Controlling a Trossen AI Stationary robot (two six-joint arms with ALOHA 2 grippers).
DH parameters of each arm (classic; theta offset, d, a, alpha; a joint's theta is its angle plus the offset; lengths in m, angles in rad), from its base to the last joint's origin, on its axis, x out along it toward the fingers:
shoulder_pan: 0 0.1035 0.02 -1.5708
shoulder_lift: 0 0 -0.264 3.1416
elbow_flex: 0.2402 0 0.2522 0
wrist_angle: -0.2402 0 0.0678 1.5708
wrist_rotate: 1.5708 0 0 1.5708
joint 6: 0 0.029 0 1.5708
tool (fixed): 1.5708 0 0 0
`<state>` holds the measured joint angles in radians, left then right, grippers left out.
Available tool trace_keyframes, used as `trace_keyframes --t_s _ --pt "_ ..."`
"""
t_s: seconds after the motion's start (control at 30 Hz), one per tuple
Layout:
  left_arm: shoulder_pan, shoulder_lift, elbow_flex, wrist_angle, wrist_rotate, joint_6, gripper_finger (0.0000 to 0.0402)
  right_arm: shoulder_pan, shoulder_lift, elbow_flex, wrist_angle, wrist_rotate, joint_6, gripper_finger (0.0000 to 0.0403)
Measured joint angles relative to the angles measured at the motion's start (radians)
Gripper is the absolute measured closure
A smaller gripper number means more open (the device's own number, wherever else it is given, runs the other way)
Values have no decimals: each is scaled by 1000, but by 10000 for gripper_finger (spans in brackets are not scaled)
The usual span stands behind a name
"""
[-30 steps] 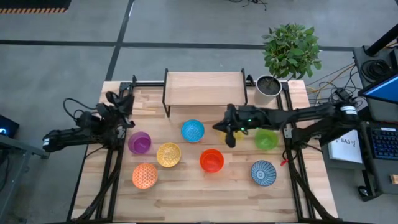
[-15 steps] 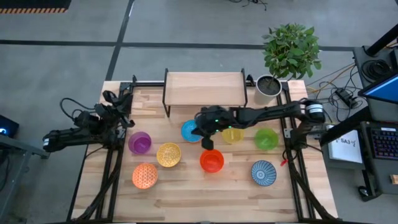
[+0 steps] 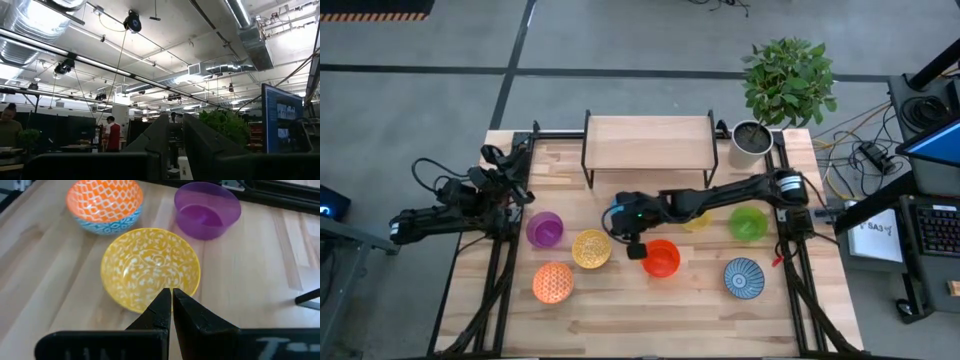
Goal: Place and stack bowls onto a shelf
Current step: Put the yellow bowl on the shelf
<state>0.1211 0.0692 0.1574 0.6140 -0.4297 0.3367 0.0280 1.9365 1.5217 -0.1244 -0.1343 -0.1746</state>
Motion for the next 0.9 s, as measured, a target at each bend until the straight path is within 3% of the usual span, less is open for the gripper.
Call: trace_keyframes --t_s 0.23,0.4,0.53,0.77,0.9 --pt "0 0 0 -1 0 0 363 0 91 92 -1 2 144 394" --pt "0 0 0 0 0 0 363 26 145 184 -89 -25 1 383" --pt "0 0 0 0 0 0 363 48 187 268 -174 -34 -41 341" --pt "0 0 0 0 0 -2 363 94 243 373 -249 -32 -134 232" --pt "0 1 0 1 0 -5 363 92 267 417 -311 -31 -127 200"
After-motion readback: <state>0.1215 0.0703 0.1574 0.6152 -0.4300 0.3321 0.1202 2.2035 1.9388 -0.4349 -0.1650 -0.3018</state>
